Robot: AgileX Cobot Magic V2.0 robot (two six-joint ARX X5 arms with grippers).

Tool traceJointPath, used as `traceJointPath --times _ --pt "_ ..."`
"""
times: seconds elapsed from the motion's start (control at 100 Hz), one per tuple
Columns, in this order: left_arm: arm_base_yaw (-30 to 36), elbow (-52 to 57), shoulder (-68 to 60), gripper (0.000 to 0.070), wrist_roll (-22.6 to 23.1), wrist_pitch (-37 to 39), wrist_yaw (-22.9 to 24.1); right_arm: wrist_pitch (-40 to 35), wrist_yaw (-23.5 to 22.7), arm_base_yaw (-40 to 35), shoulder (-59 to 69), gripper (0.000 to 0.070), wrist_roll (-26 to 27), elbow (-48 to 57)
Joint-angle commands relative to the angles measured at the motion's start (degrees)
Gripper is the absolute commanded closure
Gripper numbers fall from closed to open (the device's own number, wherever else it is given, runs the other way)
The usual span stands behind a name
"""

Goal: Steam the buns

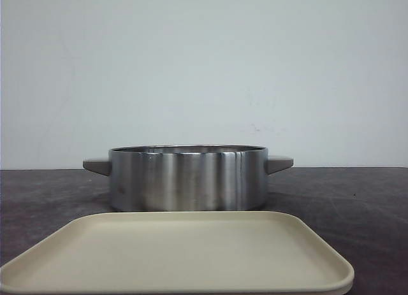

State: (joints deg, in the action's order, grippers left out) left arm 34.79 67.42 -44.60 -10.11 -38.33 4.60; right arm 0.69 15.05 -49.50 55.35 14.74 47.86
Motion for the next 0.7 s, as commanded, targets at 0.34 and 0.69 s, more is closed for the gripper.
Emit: traceJointPath --times 0.34,0.69 --pt "0.44 0.76 -0.28 0.07 0.17 0.59 0.11 -7.76 -0.04 3.96 -7.1 0.0682 -1.09 -1.53" --pt "0.44 0.76 -0.26 0.07 0.17 0.59 0.11 9.57 -14.69 29.73 -30.58 0.0682 -9.84 -29.64"
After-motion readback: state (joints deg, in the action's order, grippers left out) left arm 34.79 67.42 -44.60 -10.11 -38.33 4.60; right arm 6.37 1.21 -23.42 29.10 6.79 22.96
